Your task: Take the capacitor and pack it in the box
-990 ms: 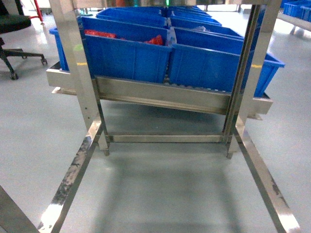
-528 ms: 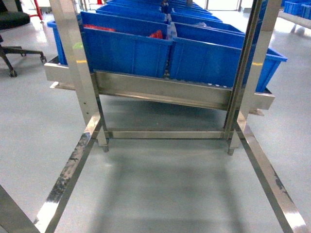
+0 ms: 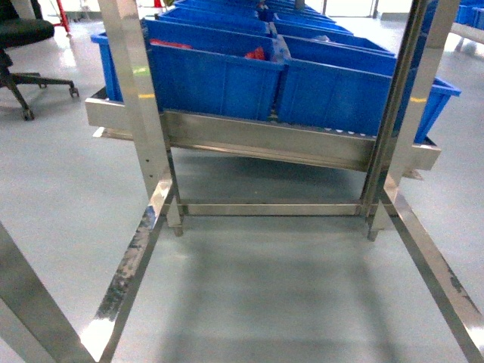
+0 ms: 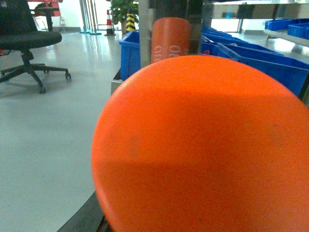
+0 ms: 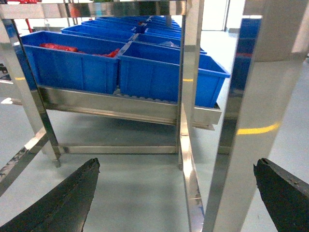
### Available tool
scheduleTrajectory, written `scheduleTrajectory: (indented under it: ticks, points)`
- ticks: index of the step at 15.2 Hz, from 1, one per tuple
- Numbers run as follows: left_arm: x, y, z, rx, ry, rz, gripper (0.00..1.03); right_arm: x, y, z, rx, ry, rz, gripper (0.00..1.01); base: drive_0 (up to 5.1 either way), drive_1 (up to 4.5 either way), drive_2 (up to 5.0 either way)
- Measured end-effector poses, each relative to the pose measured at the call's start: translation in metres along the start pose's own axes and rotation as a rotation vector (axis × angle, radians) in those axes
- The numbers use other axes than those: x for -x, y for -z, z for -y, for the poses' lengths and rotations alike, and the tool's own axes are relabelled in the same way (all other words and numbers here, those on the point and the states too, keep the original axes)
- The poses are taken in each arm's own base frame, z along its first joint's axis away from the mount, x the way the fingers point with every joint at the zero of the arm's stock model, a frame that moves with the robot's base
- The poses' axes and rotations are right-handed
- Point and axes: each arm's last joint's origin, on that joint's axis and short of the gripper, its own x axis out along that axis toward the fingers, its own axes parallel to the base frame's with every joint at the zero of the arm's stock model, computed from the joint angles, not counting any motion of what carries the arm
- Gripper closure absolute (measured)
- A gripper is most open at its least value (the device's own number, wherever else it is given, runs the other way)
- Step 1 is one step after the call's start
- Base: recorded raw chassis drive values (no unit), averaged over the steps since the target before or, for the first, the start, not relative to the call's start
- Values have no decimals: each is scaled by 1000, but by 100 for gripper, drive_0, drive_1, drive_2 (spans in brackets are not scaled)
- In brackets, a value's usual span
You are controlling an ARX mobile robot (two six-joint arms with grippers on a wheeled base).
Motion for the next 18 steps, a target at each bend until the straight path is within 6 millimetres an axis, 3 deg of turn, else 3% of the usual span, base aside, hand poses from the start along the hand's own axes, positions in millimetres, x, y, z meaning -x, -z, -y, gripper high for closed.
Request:
scheduleTrajectory:
  ticks: [4, 18]
  points:
    - [0, 0, 0, 0, -2, 0, 58, 0, 0, 0, 0, 0, 1, 3, 0, 0, 0]
    - [0, 0, 0, 0, -2, -1, 58, 0, 0, 0, 0, -1, 0, 3, -488, 257, 257]
